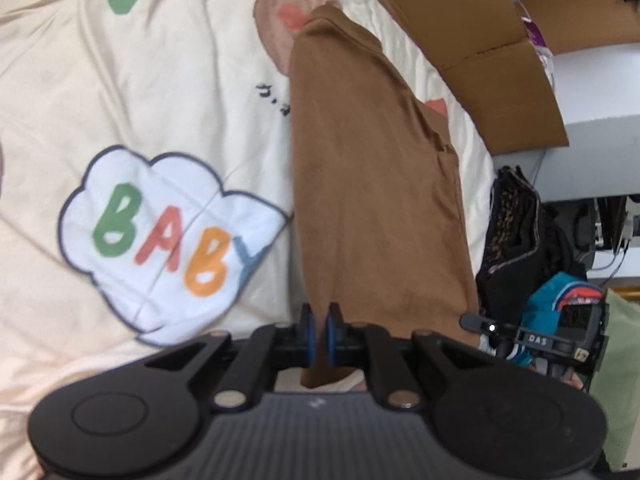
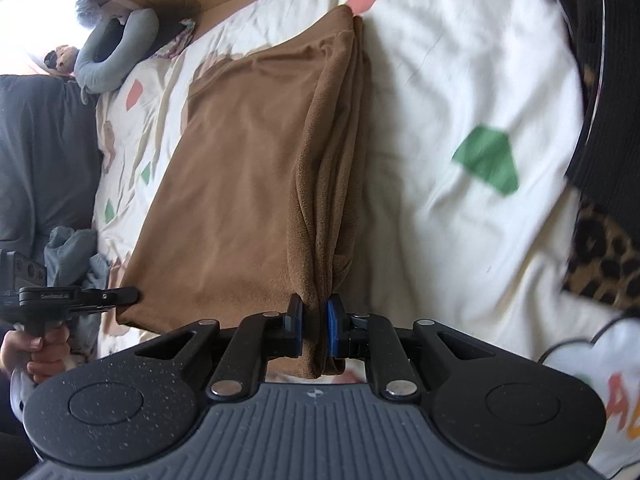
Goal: Fold clothes
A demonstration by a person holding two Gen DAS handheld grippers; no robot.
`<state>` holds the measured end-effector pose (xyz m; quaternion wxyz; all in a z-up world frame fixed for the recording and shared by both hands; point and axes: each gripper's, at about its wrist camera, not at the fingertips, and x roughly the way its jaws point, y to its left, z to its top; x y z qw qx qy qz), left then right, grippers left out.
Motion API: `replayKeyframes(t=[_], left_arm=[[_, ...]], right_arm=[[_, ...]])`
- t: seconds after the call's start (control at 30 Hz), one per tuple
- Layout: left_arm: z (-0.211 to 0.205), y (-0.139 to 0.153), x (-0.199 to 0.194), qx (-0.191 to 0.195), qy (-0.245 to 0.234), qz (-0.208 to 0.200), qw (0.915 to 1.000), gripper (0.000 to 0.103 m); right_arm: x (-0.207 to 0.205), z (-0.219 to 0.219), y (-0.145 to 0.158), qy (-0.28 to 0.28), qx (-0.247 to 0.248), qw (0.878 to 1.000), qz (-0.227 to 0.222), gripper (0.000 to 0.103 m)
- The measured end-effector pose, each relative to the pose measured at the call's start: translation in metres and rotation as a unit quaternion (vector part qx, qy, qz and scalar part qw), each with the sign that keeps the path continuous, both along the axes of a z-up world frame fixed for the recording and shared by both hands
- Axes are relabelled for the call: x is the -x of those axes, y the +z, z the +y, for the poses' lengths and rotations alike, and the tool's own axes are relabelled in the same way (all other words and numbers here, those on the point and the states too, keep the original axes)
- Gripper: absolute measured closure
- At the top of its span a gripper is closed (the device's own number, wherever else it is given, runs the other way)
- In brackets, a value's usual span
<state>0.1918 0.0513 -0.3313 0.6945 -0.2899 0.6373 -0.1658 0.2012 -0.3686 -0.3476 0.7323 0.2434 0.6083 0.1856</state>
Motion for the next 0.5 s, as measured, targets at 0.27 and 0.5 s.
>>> replayKeyframes(t=[0.27,0.5], left_arm=[[0.005,-0.003,0.02,-0.004,-0.023,0.028,0.9993,0.097],[0.004,-0.018,0.037,-0.009,-0.048,0.059,0.9971,0.097]], right_arm=[[0.016,0.008,0.007,0.025,0.005,0.999,0.018,0.093],[0.023,0.006,0.006,0.037,0.03,0.998,0.031,0.093]])
